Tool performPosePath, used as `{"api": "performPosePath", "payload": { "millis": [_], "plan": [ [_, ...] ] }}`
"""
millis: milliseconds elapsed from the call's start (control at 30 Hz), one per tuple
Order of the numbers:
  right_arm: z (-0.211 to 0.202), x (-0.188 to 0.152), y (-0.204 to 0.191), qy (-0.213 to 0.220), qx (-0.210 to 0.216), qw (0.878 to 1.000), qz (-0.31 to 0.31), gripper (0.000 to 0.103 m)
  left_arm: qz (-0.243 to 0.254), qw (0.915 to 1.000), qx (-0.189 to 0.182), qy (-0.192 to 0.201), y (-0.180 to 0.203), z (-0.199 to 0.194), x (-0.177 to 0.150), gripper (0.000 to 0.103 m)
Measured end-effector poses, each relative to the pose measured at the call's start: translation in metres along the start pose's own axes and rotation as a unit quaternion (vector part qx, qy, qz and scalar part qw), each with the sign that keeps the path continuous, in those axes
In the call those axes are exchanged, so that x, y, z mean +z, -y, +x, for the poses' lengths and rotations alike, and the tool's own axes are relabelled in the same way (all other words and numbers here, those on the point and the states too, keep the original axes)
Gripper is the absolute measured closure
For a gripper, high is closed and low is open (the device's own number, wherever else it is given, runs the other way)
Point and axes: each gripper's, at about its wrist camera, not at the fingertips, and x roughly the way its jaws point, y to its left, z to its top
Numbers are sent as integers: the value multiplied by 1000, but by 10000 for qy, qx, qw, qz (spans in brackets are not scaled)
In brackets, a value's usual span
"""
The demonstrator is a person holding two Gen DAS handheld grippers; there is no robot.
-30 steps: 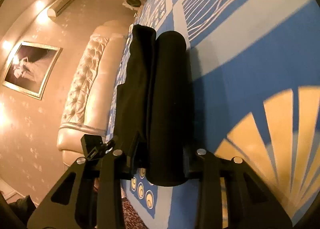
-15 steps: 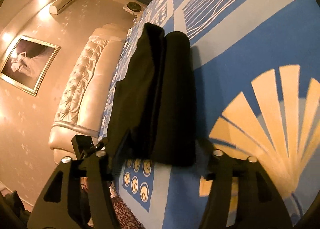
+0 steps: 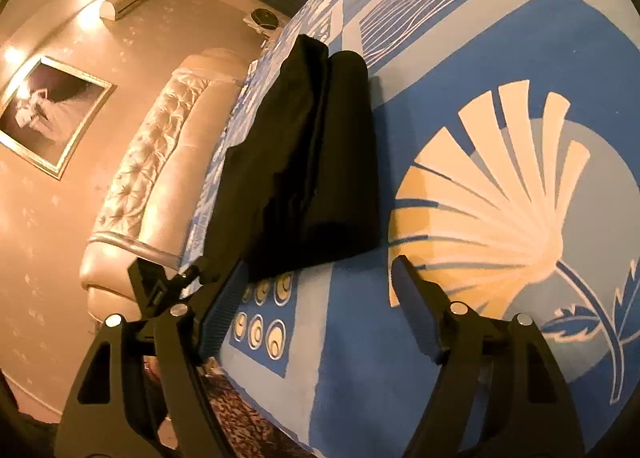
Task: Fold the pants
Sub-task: 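Lower the folded trousers onto the bed and open both grippers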
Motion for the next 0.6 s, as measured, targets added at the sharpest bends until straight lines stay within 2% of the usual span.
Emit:
{"api": "performPosePath", "payload": {
  "millis": [267, 600],
  "plan": [
    [1, -10, -12, 53, -294, 9994, -189, 24, 11, 9994, 331, 80, 4, -11, -10, 17],
    [7, -22, -29, 122, -788, 9962, -351, 15, 275, 9943, 1009, 190, 23, -29, -27, 17]
  ]
}}
